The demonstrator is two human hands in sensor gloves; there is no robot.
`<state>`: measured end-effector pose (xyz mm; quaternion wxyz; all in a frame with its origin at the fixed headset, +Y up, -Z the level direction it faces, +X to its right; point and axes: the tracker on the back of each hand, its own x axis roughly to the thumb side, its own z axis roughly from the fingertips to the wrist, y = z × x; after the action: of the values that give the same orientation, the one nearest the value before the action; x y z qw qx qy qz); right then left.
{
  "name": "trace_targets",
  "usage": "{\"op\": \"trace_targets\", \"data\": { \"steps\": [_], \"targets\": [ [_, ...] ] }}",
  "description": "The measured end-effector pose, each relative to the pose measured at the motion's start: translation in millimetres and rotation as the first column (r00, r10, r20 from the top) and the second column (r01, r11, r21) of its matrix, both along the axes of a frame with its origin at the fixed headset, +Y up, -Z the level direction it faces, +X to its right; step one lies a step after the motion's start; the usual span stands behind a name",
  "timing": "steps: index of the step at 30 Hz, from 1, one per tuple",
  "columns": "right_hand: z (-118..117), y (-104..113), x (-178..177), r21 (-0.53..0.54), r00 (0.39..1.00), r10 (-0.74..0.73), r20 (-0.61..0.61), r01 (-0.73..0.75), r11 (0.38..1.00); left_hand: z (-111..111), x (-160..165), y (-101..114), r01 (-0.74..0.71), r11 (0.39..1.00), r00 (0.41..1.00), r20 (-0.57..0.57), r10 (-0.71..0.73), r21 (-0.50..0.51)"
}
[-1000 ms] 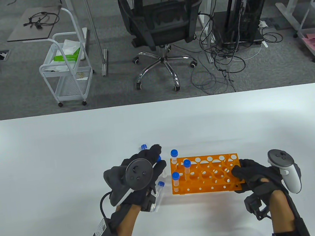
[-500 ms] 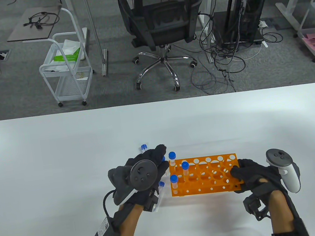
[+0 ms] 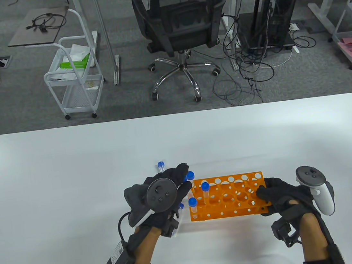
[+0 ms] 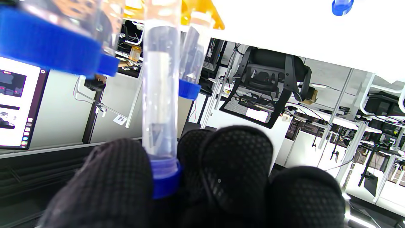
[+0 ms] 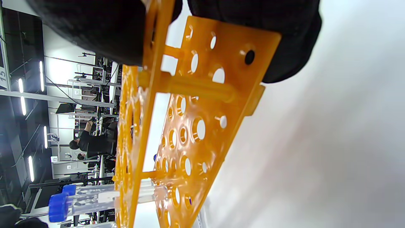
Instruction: Insert test tubes into test tube rack (6 test tubes)
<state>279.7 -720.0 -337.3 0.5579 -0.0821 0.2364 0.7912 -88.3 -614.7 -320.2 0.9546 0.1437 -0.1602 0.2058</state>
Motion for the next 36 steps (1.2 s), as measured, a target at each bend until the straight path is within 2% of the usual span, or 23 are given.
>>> {"op": "trace_targets", "data": {
  "steps": [28, 36],
  "targets": [
    [1.5, 3.4, 0.7, 0.005, 1.0, -0.019, 0.002, 0.018, 1.0, -7.1, 4.0, -9.7, -0.003, 0.996, 0.988, 0.152, 0.017, -0.091],
    [1.8, 4.1, 0.5, 0.005, 1.0, -0.015, 0.001, 0.015, 1.0, -7.6, 7.4, -12.1, 0.034, 0.993, 0.985, 0.171, -0.015, -0.111]
  ]
}}
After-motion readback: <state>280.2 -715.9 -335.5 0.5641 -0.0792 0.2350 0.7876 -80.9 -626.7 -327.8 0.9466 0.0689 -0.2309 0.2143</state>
